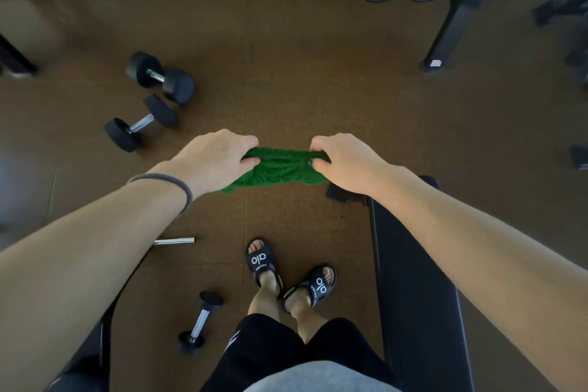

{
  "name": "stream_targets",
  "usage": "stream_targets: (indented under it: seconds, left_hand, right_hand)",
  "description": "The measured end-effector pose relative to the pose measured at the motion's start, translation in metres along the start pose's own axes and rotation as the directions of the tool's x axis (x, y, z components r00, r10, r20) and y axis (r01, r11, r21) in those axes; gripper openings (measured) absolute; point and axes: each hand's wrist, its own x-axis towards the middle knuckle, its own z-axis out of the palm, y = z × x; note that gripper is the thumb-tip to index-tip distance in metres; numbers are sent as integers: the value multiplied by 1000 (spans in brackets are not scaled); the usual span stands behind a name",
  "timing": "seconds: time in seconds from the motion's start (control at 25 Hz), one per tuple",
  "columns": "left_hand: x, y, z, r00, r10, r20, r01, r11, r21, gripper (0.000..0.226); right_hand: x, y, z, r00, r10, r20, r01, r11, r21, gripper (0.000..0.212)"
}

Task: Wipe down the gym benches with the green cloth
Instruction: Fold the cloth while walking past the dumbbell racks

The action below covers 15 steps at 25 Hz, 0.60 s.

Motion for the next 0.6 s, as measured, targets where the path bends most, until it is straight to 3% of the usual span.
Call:
stream_targets:
  seconds: [0.16, 0.4, 0.6]
  left_hand:
    - [-15, -37, -23, 999, 24, 49, -27, 998, 59, 17]
    - [-30, -100, -63, 1000, -28, -9, 29, 998, 48, 19]
    - [-47, -169, -79, 992, 63, -108, -39, 977, 211, 26]
  right_hand:
    - [13, -26, -21, 994, 2, 107, -12, 995, 97, 23]
    - [53, -79, -53, 1000, -12, 20, 12, 1000, 8, 25]
    - [93, -124, -65, 999, -17, 42, 19, 999, -37, 26]
